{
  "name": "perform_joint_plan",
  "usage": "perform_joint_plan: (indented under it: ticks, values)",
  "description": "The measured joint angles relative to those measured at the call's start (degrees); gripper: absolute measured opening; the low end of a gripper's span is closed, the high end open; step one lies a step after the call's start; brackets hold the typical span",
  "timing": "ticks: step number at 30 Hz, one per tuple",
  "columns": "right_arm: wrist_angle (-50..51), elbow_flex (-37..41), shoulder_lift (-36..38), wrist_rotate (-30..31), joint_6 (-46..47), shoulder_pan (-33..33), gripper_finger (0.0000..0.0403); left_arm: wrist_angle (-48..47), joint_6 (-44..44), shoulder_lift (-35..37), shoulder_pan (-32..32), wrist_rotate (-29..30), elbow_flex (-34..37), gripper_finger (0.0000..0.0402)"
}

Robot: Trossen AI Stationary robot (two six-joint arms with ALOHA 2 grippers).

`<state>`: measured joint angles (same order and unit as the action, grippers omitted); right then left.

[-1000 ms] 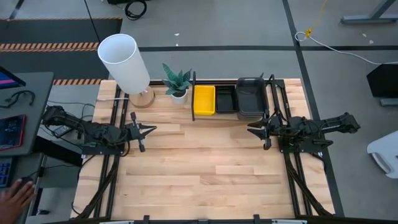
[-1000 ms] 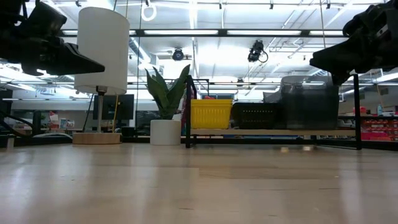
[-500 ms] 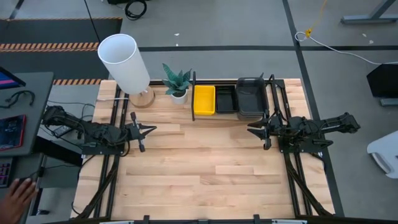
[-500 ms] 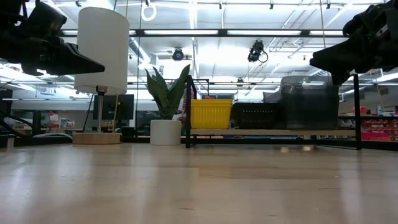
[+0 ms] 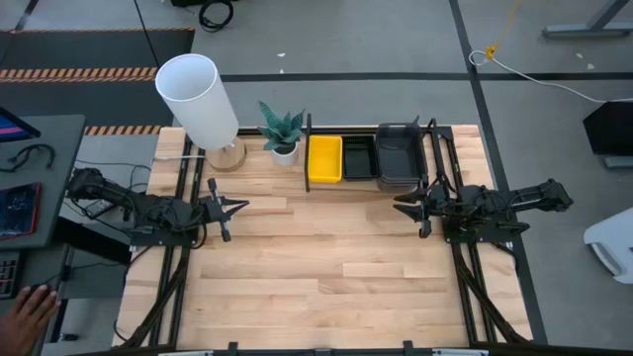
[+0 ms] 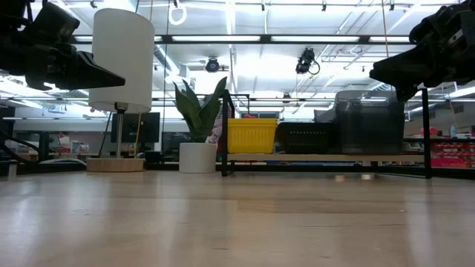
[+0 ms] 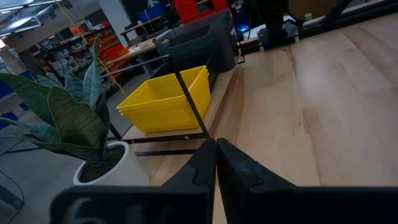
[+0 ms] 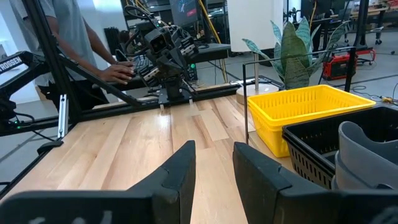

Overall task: Stack baskets on shelf by color
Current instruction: Return to Home Position

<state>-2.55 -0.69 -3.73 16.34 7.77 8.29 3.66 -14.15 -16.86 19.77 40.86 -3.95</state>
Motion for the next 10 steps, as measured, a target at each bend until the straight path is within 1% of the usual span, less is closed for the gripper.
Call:
perform_joint_plan:
  ticks: [10]
  values:
    - [0.0, 0.0, 0.0, 0.0, 0.0, 0.0, 0.0113, 0.0, 0.0, 0.0, 0.0, 0.0, 0.0, 0.0029]
